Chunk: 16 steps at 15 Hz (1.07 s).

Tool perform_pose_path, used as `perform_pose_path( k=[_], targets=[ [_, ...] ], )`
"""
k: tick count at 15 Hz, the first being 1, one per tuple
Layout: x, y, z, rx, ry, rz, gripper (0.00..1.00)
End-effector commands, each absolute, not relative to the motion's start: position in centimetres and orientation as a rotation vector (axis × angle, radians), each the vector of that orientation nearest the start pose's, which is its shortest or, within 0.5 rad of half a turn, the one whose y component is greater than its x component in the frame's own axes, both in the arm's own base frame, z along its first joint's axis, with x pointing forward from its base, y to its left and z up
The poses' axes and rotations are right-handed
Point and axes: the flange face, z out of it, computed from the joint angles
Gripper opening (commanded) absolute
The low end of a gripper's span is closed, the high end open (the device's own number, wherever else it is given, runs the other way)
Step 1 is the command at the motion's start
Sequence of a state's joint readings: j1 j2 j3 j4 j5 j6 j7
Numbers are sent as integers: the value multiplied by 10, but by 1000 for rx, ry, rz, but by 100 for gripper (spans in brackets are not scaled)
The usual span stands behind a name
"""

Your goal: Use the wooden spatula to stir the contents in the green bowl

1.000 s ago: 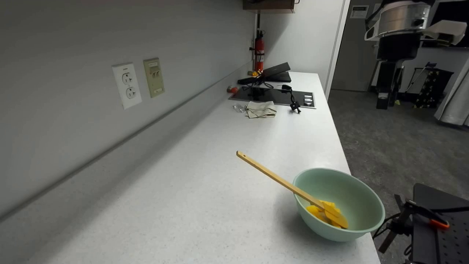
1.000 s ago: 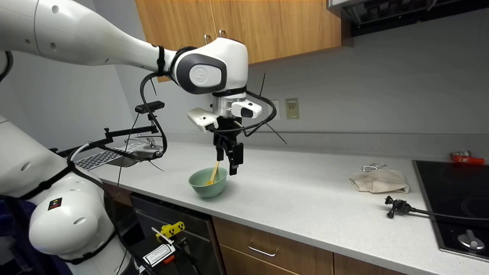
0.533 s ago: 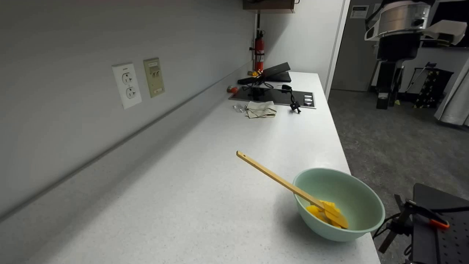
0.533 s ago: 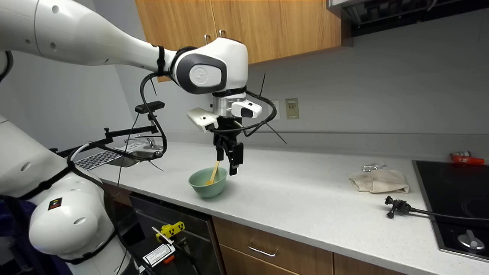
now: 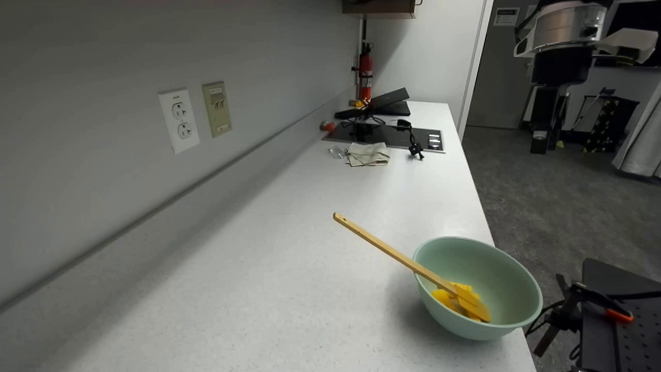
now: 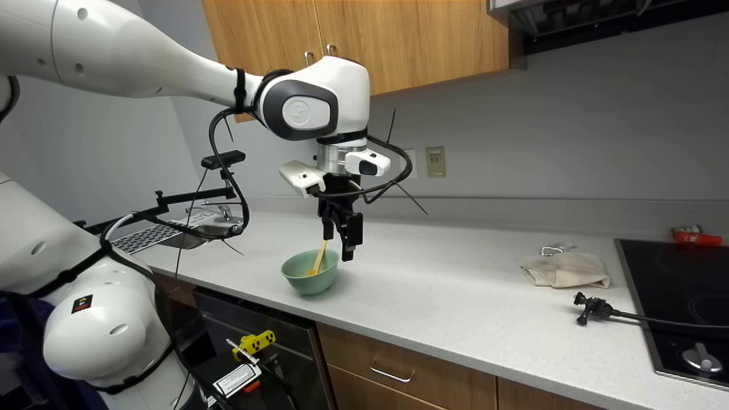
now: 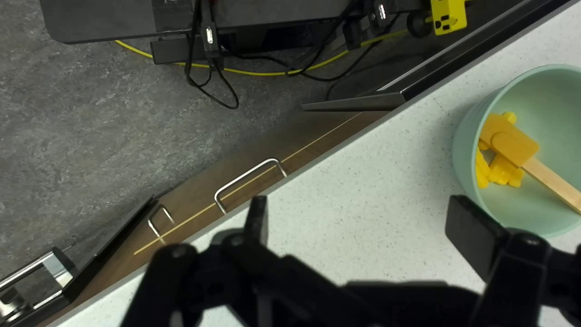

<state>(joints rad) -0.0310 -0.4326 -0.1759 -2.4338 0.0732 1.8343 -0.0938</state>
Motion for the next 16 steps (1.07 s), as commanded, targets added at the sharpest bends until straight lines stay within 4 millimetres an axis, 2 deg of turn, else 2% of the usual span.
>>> perform_pose_path(
  k=[1, 3, 8, 13, 16],
  targets=[
    [388, -78, 447, -2967, 176, 223, 100],
    [387, -78, 445, -2968, 166, 227, 100],
    [383, -53, 446, -2999, 101, 223, 100],
    [389, -11, 443, -3043, -52, 227, 100],
    [393, 22, 438, -3067, -182, 248, 100]
  ],
)
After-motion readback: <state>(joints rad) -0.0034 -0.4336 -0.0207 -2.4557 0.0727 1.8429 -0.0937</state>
